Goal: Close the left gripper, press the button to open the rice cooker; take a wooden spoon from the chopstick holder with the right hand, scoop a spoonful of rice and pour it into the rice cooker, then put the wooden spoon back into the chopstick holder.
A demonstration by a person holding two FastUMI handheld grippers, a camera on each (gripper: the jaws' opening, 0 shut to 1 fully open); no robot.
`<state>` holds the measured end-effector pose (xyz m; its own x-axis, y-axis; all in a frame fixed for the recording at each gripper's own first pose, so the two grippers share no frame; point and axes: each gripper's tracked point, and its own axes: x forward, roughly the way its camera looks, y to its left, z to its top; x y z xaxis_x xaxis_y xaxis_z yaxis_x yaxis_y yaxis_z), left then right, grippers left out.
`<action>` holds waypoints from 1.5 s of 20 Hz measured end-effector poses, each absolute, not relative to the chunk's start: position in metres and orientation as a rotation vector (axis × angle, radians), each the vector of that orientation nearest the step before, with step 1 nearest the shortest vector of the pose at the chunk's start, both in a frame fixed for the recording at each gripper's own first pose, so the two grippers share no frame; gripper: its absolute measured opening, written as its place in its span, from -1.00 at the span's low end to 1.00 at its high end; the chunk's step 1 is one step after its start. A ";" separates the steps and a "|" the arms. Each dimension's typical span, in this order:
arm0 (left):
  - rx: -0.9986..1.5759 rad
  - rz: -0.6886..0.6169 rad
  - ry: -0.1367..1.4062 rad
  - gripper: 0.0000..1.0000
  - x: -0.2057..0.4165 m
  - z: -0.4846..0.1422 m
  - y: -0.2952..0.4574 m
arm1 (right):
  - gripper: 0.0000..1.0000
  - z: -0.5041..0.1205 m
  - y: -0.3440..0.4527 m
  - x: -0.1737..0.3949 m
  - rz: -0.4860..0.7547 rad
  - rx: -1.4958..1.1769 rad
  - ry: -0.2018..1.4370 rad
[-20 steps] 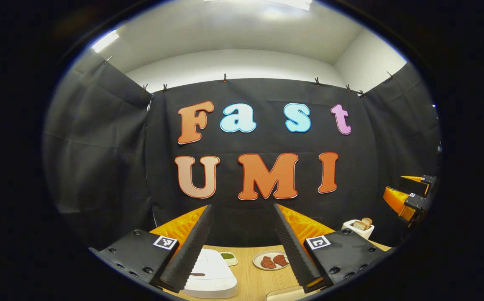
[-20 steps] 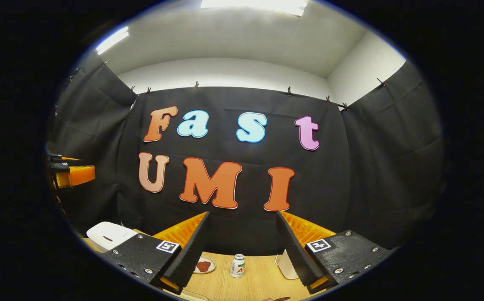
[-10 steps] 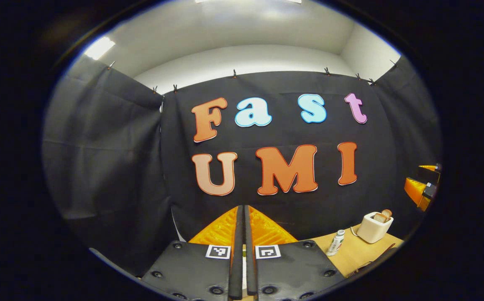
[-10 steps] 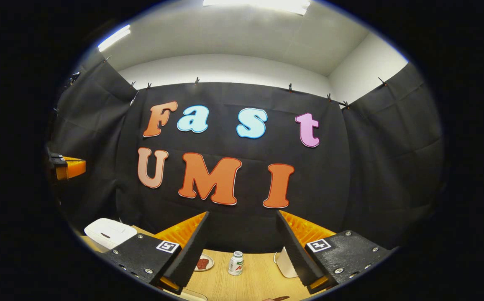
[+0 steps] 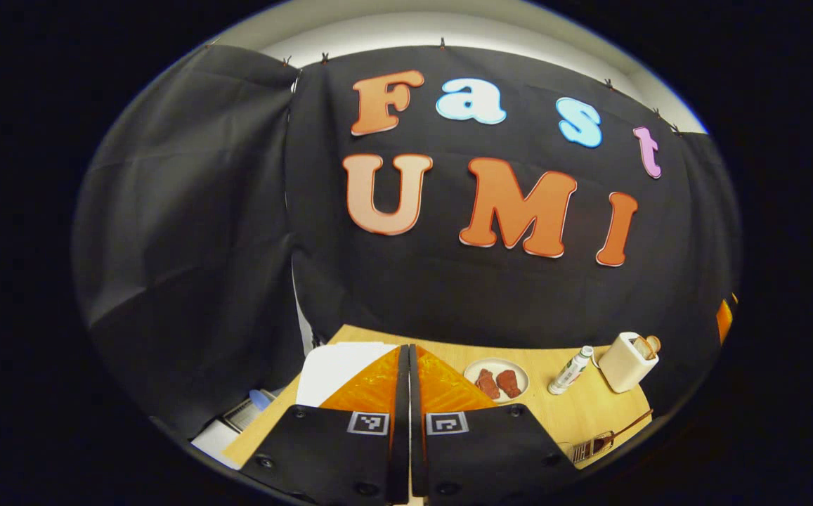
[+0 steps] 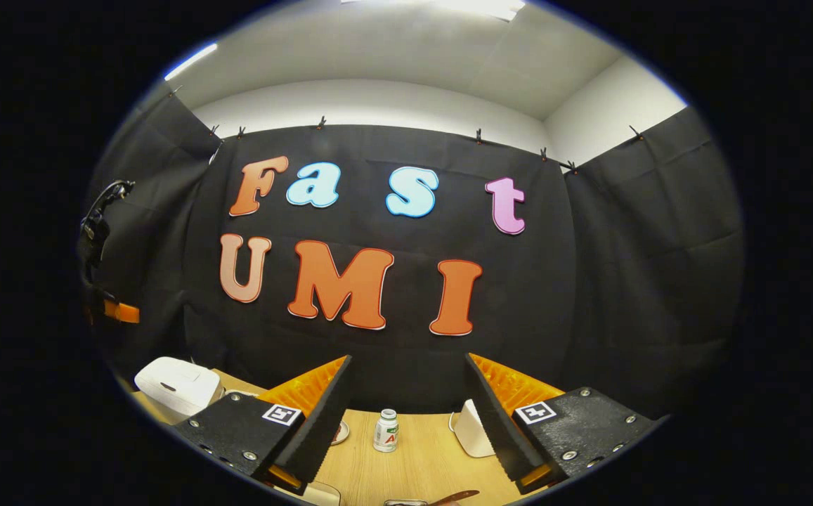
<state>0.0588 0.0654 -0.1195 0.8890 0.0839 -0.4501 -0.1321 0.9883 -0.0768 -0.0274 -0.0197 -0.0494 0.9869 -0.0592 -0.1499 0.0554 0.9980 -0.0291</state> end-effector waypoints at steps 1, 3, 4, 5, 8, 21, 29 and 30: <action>-0.137 0.105 0.513 -0.89 0.059 -0.133 0.068 | 0.89 -0.052 -0.021 -0.030 -0.066 -0.028 0.162; -0.210 0.102 0.604 -0.89 0.060 -0.163 0.076 | 0.90 -0.057 -0.025 -0.036 -0.085 -0.032 0.178; -0.241 0.085 0.650 -0.89 0.061 -0.176 0.077 | 0.90 -0.058 -0.027 -0.038 -0.094 -0.032 0.183; -0.261 0.098 0.701 -0.90 0.058 -0.191 0.083 | 0.90 -0.060 -0.029 -0.041 -0.106 -0.033 0.190; -0.327 0.126 0.806 -0.91 0.066 -0.229 0.100 | 0.90 -0.065 -0.037 -0.048 -0.145 -0.037 0.209; -0.486 0.089 1.014 -0.89 0.078 -0.325 0.109 | 0.90 -0.090 -0.063 -0.084 -0.286 -0.063 0.306; -0.391 0.100 0.964 -0.89 0.075 -0.328 0.109 | 0.91 -0.122 -0.063 -0.086 -0.275 -0.006 0.378; -0.357 0.115 0.938 -0.90 0.075 -0.324 0.111 | 0.91 -0.127 -0.065 -0.086 -0.274 -0.004 0.390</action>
<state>0.0751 0.1113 -0.3241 0.5905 -0.0569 -0.8050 -0.2505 0.9353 -0.2498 -0.0861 -0.0651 -0.1272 0.8887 -0.2645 -0.3745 0.2629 0.9632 -0.0562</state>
